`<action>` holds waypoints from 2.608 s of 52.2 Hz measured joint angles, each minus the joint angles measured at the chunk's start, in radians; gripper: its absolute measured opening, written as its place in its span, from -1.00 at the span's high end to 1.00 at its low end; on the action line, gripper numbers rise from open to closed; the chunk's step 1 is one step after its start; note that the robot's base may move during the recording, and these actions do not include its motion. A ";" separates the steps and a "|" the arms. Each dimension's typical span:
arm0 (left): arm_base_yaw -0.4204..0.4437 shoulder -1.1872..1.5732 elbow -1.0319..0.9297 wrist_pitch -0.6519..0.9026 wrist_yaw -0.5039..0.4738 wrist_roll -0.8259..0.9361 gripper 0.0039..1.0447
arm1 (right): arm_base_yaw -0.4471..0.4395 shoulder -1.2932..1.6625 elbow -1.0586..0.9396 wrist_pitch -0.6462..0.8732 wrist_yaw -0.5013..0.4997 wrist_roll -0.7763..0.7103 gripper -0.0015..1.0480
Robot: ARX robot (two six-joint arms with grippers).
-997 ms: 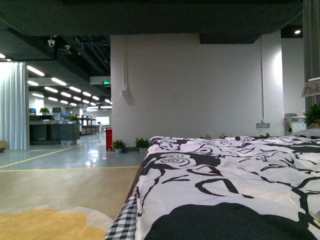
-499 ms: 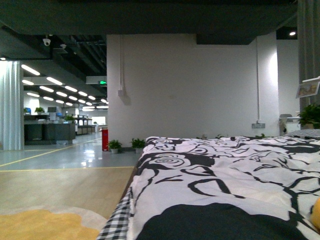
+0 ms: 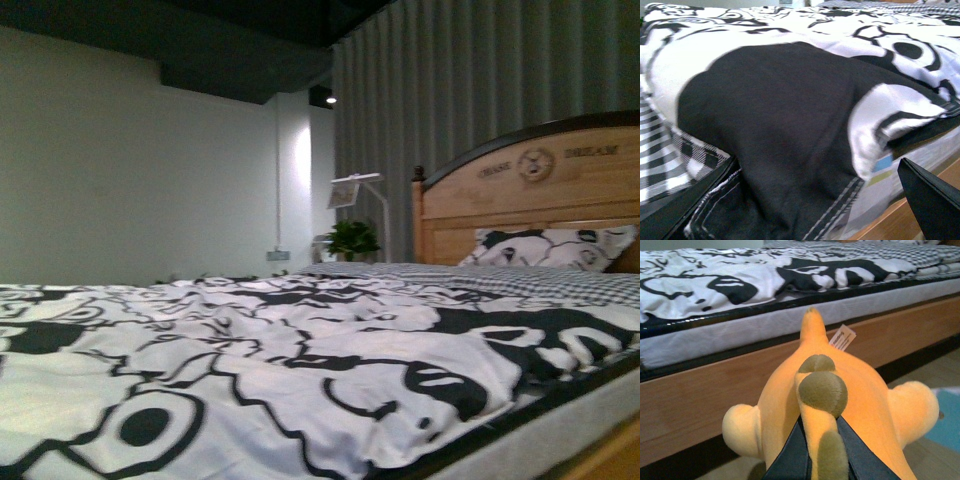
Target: Put away toys
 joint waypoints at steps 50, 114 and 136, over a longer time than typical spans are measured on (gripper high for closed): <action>0.002 0.000 0.000 0.000 0.011 0.002 -0.88 | 0.001 0.000 0.000 0.000 -0.003 0.000 0.88; 0.002 0.000 0.000 0.000 0.011 0.002 -0.88 | 0.001 0.000 0.000 0.000 -0.004 0.000 0.88; 0.002 0.000 0.000 0.000 0.011 0.002 -0.88 | 0.001 0.000 0.000 0.000 -0.004 0.000 0.88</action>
